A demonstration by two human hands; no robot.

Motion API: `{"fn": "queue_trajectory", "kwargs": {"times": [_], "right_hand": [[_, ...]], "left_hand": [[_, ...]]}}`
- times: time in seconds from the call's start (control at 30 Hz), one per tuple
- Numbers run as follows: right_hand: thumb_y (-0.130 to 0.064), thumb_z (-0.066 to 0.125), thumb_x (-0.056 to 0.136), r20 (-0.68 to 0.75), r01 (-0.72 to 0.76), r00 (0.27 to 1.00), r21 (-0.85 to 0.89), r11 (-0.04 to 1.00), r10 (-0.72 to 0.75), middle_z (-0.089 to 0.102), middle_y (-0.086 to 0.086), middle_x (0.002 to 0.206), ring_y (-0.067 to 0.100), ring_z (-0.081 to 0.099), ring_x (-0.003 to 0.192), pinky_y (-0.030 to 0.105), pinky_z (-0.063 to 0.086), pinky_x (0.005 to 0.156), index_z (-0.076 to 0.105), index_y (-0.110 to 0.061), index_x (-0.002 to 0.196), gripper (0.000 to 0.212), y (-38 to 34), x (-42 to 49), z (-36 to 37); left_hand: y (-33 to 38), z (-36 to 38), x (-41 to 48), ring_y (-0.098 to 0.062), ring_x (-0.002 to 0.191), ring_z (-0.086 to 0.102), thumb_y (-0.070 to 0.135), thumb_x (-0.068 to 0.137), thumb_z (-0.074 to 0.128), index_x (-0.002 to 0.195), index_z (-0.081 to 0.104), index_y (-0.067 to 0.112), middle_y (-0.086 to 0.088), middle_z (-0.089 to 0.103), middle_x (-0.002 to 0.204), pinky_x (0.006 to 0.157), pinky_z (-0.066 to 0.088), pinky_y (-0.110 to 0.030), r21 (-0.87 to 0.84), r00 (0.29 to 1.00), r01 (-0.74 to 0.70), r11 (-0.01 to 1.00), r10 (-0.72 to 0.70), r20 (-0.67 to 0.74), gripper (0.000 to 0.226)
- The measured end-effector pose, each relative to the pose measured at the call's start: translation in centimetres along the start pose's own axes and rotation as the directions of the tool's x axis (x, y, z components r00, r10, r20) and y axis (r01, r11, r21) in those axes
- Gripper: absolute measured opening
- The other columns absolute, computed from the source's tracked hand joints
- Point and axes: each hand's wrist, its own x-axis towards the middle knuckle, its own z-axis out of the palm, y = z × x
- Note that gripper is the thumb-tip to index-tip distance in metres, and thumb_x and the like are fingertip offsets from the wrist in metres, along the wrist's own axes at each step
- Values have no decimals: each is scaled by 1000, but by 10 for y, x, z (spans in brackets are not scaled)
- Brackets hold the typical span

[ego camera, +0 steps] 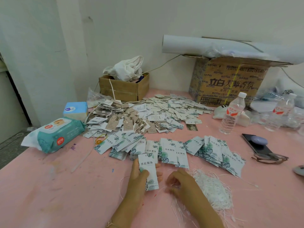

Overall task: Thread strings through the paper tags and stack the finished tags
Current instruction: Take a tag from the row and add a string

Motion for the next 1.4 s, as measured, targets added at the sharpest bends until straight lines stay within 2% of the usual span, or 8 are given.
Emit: {"fn": "queue_trajectory", "kwargs": {"times": [0.23, 0.33, 0.47, 0.7, 0.83, 0.97, 1.1, 1.4], "right_hand": [[-15, 71, 83, -3, -38, 999, -67, 997, 38, 50, -14, 82, -3, 45, 69, 10, 37, 67, 65, -20, 83, 7, 1, 3, 2], [-21, 75, 78, -28, -17, 1000, -64, 998, 15, 47, -14, 86, -3, 44, 69, 10, 37, 66, 57, -29, 88, 22, 2, 0, 3], [-33, 78, 75, -29, -68, 997, -119, 991, 65, 44, -15, 83, -2, 41, 69, 11, 35, 63, 49, -32, 77, 30, 3, 2, 1], [-34, 62, 89, 40, -123, 990, -238, 963, 136, 40, -16, 81, 7, 42, 79, 17, 30, 64, 36, -36, 68, 34, -2, 5, 0], [-35, 49, 96, -76, -91, 995, -405, 910, 66, 34, -19, 81, 8, 33, 84, 23, 22, 68, 22, -37, 69, 39, -10, 2, -2], [-18, 47, 98, -126, -85, 989, -77, 993, 75, 50, -10, 72, -1, 40, 64, 17, 26, 58, 33, -32, 73, 32, -16, -1, -3], [-11, 44, 99, -122, -139, 976, 283, 949, 179, 45, -9, 56, 0, 34, 49, 15, 29, 49, 39, -17, 76, 24, -28, -7, 0], [-17, 49, 99, -118, 39, 993, 109, 993, -27, 48, -7, 61, 6, 42, 57, 21, 33, 57, 49, -12, 90, 10, -33, -13, -8]], "left_hand": [[-2, -4, -1, -30, 86, 73, -13, 93, 34, 132, 18, 75, 11, 73, 108, 64, 58, -32, 180, 991, -123, 976, 111, 80, 98], [-1, -3, -1, -28, 87, 73, -14, 92, 30, 132, 41, 63, 9, 73, 110, 67, 59, -34, 205, 988, -139, 969, 122, 93, 88], [0, -1, -4, -24, 87, 71, -15, 90, 27, 101, 75, 35, 0, 73, 107, 70, 58, -30, 269, 987, -137, 953, 107, 123, 70], [0, -2, -5, -25, 83, 72, -13, 90, 31, 92, 76, 20, -3, 75, 97, 64, 56, -26, 236, 995, -91, 967, 78, 63, 57], [-1, -1, -4, -23, 79, 73, -10, 92, 42, 90, 77, 24, -7, 75, 88, 64, 58, -29, 252, 996, -79, 964, 68, 50, 49], [-3, 1, -4, -17, 78, 72, 0, 88, 66, 89, 79, 30, 0, 75, 95, 63, 58, -30, 283, 991, -130, 950, 112, 80, 32], [-4, 1, -4, -6, 80, 69, 9, 81, 77, 95, 78, 33, 6, 74, 104, 54, 54, -20, 420, 980, -187, 888, 142, 136, 28], [-3, 1, -5, -17, 61, 69, 24, 74, 79, 78, 81, 21, 0, 74, 78, 41, 47, -29, 342, 985, -143, 929, 101, 138, 5]]}}
